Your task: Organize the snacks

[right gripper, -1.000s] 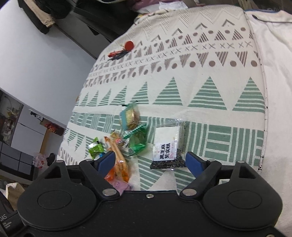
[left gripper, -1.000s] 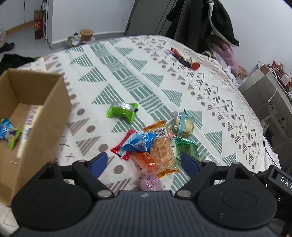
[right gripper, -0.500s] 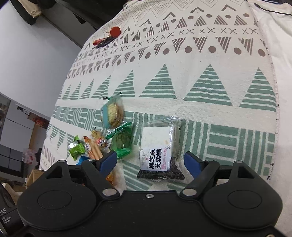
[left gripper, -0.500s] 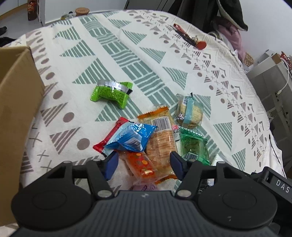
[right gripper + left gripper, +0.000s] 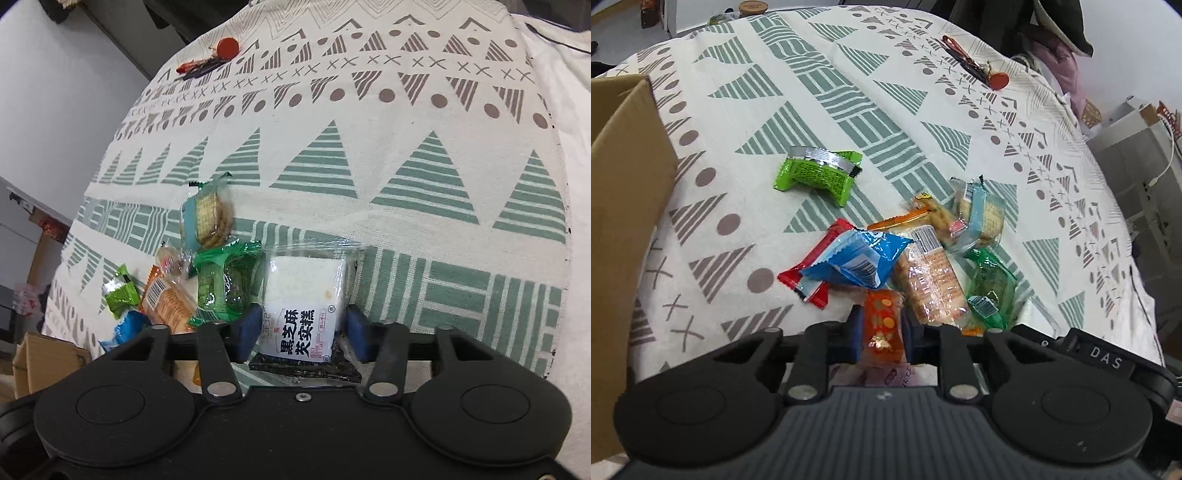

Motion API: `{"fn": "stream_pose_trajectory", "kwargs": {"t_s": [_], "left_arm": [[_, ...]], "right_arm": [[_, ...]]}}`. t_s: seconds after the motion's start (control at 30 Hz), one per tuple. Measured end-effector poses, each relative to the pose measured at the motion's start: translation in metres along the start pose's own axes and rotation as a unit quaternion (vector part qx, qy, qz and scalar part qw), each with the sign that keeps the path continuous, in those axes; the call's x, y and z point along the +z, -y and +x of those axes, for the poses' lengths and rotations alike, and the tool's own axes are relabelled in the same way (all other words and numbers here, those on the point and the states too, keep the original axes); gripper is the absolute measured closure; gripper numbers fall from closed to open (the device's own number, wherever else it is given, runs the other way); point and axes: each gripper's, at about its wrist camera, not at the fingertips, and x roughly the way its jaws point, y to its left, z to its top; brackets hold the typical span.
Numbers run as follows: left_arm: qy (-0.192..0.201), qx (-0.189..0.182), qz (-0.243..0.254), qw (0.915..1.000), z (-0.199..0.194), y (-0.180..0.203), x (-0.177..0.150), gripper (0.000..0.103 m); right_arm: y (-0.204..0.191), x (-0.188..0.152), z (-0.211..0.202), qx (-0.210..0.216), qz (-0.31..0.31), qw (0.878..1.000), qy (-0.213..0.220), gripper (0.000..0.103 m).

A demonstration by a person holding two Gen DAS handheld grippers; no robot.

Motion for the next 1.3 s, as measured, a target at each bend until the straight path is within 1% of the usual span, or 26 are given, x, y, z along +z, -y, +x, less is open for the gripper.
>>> {"fn": "stream_pose_trajectory", "kwargs": {"t_s": [0.17, 0.27, 0.5, 0.7, 0.9, 1.0, 1.07, 1.1, 1.13, 1.17, 1.3], "left_arm": [[0.020, -0.008, 0.001, 0.9998, -0.021, -0.001, -0.001, 0.083], [0.035, -0.011, 0.002, 0.9993, -0.037, -0.001, -0.001, 0.083], [0.065, -0.010, -0.001, 0.9979, -0.071, -0.009, -0.002, 0.083], [0.089, -0.001, -0.010, 0.9960, -0.101, -0.024, -0.003, 0.083], [0.112, 0.008, -0.021, 0.9935, -0.129, -0.044, -0.003, 0.083], [0.123, 0.010, -0.029, 0.9920, -0.143, -0.056, -0.002, 0.087], [0.129, 0.012, -0.034, 0.9909, -0.150, -0.064, -0.002, 0.087], [0.133, 0.013, -0.035, 0.9904, -0.154, -0.067, -0.002, 0.088], [0.136, 0.012, -0.037, 0.9900, -0.158, -0.071, -0.001, 0.093], [0.136, 0.011, -0.039, 0.9899, -0.160, -0.075, -0.001, 0.094], [0.132, 0.005, -0.049, 0.9900, -0.167, -0.088, -0.002, 0.094]], "right_arm": [[0.001, -0.001, -0.013, 0.034, 0.014, 0.999, 0.011, 0.059], [-0.007, -0.003, -0.024, 0.047, 0.002, 0.999, 0.023, 0.060], [-0.025, -0.012, -0.042, 0.083, -0.025, 0.996, 0.034, 0.060], [-0.045, -0.019, -0.051, 0.111, -0.049, 0.992, 0.034, 0.060], [-0.064, -0.026, -0.061, 0.129, -0.071, 0.989, 0.036, 0.060], [-0.078, -0.032, -0.065, 0.139, -0.081, 0.986, 0.035, 0.060], [-0.086, -0.035, -0.068, 0.144, -0.090, 0.985, 0.036, 0.060], [-0.092, -0.037, -0.069, 0.147, -0.096, 0.984, 0.037, 0.060], [-0.097, -0.039, -0.071, 0.150, -0.102, 0.983, 0.038, 0.060], [-0.101, -0.042, -0.072, 0.153, -0.106, 0.982, 0.038, 0.060], [-0.116, -0.050, -0.075, 0.160, -0.122, 0.979, 0.038, 0.060]]}}
